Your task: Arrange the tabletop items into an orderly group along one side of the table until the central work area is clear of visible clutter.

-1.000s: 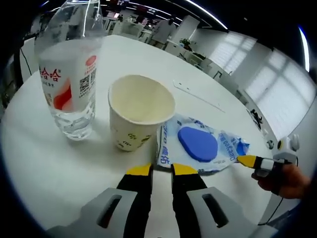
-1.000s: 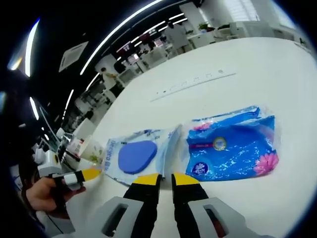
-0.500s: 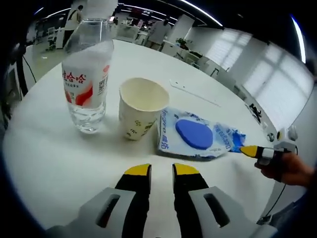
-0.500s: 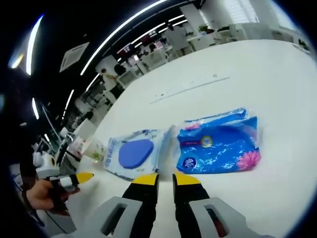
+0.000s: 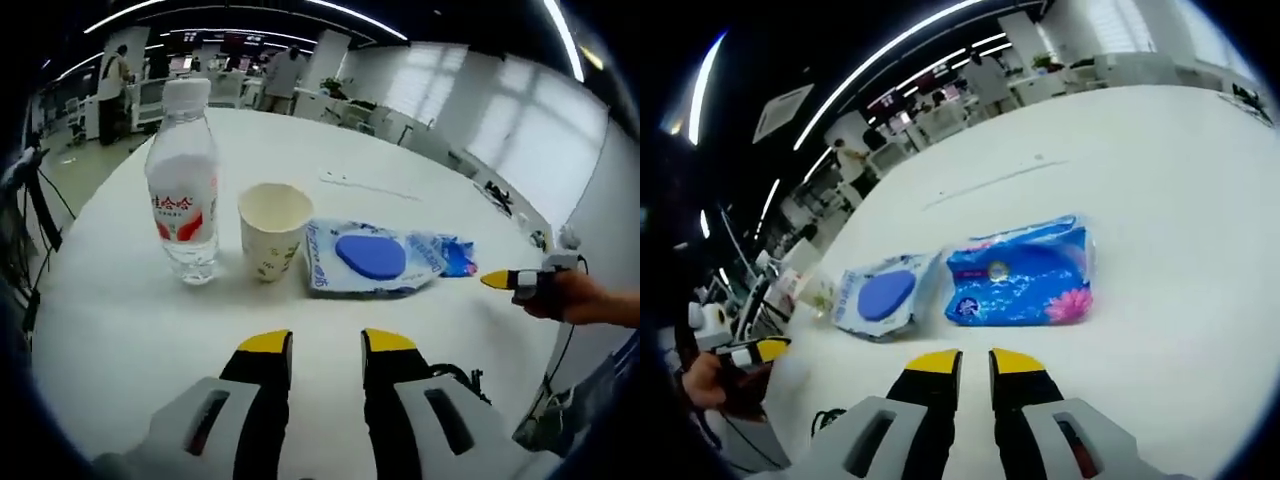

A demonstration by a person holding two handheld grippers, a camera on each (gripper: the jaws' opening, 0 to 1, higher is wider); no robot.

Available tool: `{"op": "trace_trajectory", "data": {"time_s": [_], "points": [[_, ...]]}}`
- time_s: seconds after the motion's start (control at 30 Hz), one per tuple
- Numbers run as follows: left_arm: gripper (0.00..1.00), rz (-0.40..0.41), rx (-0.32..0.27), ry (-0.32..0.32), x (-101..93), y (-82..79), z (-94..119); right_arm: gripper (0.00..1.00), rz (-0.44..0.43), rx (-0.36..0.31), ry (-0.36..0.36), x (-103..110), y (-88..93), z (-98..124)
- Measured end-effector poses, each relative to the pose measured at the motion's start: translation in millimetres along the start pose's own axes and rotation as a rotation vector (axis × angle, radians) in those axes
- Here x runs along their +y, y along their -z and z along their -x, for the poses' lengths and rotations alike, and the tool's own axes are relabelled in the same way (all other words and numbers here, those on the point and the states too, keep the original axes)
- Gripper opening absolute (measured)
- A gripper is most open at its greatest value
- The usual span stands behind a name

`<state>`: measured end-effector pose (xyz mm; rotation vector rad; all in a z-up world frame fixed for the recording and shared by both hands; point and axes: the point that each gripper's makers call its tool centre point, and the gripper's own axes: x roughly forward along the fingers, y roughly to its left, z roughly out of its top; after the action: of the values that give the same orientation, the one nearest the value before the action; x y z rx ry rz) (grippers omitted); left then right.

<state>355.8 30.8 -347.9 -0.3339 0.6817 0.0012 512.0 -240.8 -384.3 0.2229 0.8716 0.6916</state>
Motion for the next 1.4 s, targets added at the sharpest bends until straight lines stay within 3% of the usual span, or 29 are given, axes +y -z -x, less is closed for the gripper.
{"op": "trace_trajectory", "data": {"time_s": [0.23,0.4,0.5,0.57,0.77,0.9,1.07,1.17,1.4], "points": [[0.34,-0.043,-0.034,0.016,-0.4,-5.0,25,0.11,0.021,-0.012,0.032,-20,-1.1,9],[0.39,-0.09,-0.04,0.027,-4.6,-8.1,48,0.13,0.024,-0.004,0.034,-22,5.5,17],[0.41,-0.094,-0.057,0.025,8.2,-9.6,54,0.15,0.04,0.001,0.036,-27,5.4,15],[0.43,-0.096,-0.069,0.023,-5.9,-15.9,72,0.16,0.037,0.008,0.027,-27,6.5,16],[0.45,-0.088,-0.1,0.003,8.7,-18.9,96,0.2,0.07,0.025,0.013,-26,11.4,19],[0.46,-0.084,-0.121,-0.011,4.0,-20.9,116,0.18,0.056,0.012,0.019,-31,5.7,21],[0.47,-0.099,-0.136,-0.022,12.8,-17.8,127,0.19,0.048,0.017,0.037,-33,3.8,23],[0.48,-0.103,-0.145,-0.019,6.0,-20.3,135,0.19,0.037,0.015,0.048,-38,2.4,21],[0.49,-0.134,-0.136,-0.011,12.2,-19.1,139,0.19,0.009,0.003,0.073,-46,-4.5,15]]}}
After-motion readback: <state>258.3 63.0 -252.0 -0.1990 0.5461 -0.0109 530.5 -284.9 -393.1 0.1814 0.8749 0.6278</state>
